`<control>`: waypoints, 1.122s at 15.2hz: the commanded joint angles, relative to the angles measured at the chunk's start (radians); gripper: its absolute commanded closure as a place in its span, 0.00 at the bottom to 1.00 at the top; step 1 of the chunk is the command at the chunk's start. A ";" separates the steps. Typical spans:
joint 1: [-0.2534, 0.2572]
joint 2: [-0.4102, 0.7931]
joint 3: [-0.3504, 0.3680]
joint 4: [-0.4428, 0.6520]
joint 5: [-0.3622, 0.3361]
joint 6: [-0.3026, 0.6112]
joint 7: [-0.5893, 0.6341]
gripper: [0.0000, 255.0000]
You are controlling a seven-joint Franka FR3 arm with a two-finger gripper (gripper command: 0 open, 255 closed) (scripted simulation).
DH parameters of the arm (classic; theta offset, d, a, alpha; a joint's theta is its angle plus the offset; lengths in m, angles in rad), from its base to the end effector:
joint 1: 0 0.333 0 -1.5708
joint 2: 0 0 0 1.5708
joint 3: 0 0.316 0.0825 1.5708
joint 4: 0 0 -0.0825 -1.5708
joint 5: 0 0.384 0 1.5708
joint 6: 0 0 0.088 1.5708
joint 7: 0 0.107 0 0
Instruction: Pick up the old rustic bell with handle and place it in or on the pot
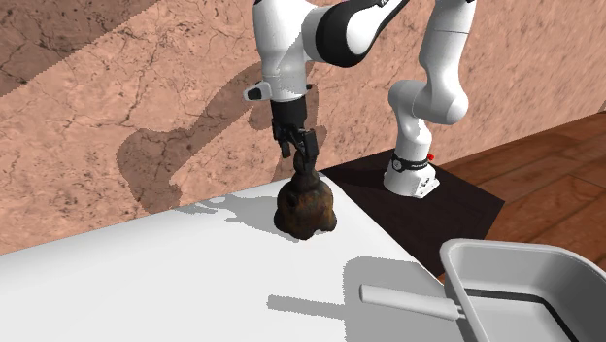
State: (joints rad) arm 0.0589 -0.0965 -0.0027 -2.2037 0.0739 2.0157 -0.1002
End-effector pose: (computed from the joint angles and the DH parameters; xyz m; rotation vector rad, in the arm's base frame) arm 0.5008 0.0325 0.4157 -3.0654 -0.1865 0.1383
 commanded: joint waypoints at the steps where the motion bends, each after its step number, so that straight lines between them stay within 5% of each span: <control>1: 0.000 0.000 0.000 -0.005 0.000 0.005 0.000 0.00; 6: 0.000 0.000 0.000 -0.004 0.000 0.005 0.000 0.00; 7: 0.000 0.000 0.000 -0.004 0.000 0.005 0.000 1.00; 17: 0.000 -0.005 0.000 0.004 0.000 -0.008 0.001 1.00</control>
State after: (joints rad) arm 0.0589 -0.0983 -0.0027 -2.2036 0.0737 2.0135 -0.0998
